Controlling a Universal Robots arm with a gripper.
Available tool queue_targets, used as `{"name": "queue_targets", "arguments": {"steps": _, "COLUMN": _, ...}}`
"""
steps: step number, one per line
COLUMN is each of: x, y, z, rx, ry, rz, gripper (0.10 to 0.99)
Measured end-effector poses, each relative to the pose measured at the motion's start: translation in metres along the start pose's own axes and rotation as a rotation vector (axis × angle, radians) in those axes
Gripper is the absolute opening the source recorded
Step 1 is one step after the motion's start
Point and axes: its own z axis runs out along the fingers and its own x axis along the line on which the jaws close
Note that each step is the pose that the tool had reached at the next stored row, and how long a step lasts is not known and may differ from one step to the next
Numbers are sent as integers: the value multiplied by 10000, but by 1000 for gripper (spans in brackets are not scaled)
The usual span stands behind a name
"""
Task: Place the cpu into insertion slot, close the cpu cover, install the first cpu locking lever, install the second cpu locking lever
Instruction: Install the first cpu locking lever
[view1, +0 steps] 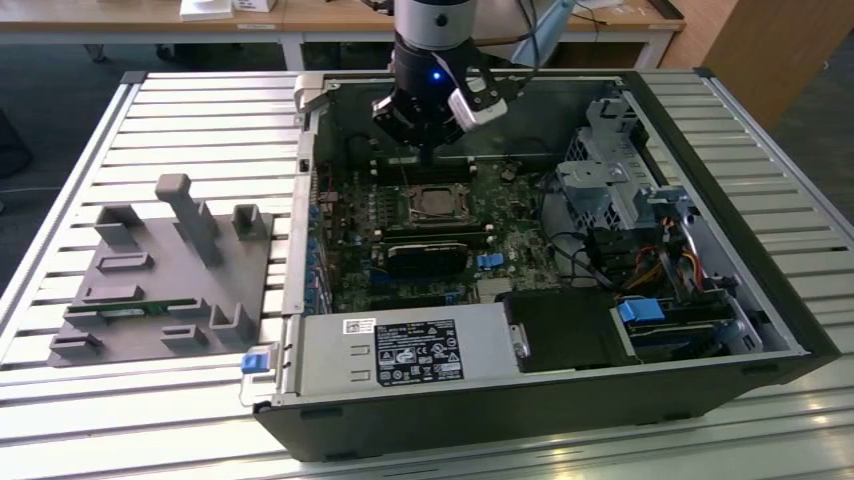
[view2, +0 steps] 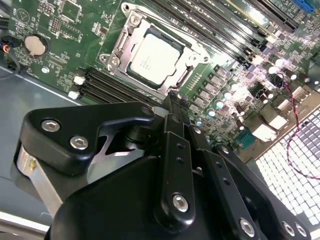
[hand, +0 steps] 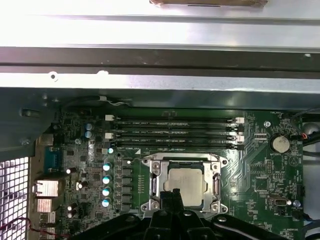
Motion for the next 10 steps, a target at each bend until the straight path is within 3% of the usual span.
{"name": "queue_targets", "arguments": {"steps": 10, "x": 66, "y": -1, "z": 1, "rx": -2, "ry": -3, "rz": -1, "gripper": 106}}
